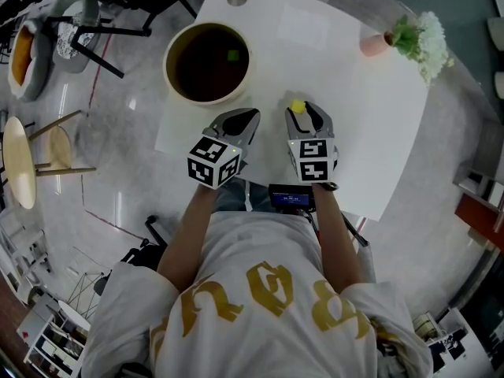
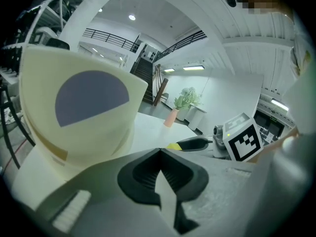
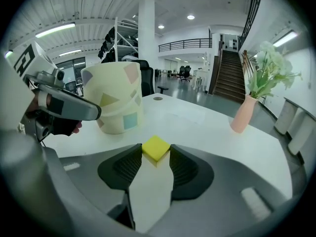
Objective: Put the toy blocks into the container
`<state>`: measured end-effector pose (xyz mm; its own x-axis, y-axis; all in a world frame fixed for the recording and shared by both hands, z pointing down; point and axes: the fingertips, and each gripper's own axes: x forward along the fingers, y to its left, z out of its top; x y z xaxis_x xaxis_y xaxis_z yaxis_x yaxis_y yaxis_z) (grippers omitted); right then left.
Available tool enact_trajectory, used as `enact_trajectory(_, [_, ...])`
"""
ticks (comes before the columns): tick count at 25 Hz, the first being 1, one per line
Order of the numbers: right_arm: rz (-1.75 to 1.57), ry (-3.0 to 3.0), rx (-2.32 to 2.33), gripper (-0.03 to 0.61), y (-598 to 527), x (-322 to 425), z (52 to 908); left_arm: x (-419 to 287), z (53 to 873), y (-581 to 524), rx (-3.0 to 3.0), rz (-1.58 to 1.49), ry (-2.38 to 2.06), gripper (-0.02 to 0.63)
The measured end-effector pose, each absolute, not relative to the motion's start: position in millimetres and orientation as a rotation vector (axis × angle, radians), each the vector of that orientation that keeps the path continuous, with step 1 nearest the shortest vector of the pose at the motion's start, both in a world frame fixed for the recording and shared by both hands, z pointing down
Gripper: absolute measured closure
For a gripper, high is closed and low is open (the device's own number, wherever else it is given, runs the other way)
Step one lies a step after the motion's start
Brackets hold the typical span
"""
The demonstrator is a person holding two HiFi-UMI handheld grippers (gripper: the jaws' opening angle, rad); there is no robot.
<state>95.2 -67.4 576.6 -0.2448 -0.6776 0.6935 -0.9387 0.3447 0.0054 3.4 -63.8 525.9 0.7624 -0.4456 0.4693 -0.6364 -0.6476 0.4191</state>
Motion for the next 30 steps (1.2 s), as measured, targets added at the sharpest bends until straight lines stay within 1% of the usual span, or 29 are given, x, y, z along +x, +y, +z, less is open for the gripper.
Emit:
enact_trajectory(12, [0.615, -2.094, 1.5, 0.377, -70.0, 90.5, 543.3, -7.9, 484.0, -72.7, 2.453, 0.358, -0.823, 0.614])
enact_trajectory(19, [0.642, -2.231, 1.478, 0.376, -71.3, 71.2, 519.4, -18.4, 460.2, -77.1, 2.493, 0.3, -0.871, 0.614])
enact_trajectory(30, [0.597, -2.33, 1.511, 0.376, -85.1, 49.3, 475.7, -45.6, 419.7, -89.0, 2.523, 0.164, -0.992, 0.614])
